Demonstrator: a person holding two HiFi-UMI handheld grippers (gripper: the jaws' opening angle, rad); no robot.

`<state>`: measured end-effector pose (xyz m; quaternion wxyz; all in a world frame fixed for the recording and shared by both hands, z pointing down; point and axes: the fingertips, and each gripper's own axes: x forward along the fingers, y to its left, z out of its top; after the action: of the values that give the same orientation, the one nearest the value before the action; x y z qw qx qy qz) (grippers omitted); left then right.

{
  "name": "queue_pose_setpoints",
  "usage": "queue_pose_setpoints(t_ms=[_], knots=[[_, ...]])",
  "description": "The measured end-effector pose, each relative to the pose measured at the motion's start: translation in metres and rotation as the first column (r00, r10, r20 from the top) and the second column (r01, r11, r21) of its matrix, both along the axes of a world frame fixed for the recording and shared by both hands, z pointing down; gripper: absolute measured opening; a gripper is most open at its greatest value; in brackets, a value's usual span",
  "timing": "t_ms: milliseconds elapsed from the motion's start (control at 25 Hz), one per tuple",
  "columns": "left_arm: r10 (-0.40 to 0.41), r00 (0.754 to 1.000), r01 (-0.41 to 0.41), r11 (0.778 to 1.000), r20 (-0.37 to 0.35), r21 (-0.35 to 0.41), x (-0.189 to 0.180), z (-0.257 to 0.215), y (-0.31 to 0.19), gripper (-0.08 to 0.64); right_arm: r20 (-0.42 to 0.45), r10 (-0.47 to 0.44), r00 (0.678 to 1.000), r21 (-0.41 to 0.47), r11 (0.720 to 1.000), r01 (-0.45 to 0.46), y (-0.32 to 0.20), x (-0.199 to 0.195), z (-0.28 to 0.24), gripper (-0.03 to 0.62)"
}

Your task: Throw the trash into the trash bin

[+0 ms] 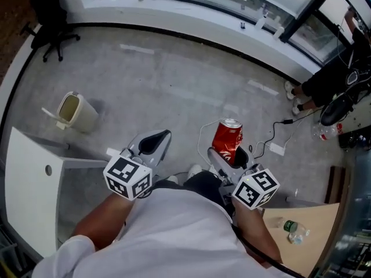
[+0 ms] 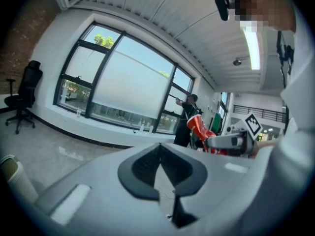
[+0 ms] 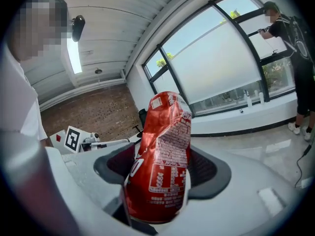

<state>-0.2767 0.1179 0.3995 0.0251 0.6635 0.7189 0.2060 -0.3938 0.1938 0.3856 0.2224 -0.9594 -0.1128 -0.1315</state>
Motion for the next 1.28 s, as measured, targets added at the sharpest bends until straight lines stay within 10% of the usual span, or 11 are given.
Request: queue_pose_setpoints(t_ms=[560,1280], knots=[[-0.257,0.966,0.257,0.966,0.007,0.035,0.09,0.014,-0.005,0.008,-0.021,-0.236,0.972,0.03,0.971,0.236,0.034,0.125,0.011,0.324],[-0.379,0.924,0.381,0.923,-0.039,0.049,0.2,-0.003,0.14,0.008,-0.074,-0.413,0.908,0.031,0.909,0.416,0.17,0.263,0.01,0.324]])
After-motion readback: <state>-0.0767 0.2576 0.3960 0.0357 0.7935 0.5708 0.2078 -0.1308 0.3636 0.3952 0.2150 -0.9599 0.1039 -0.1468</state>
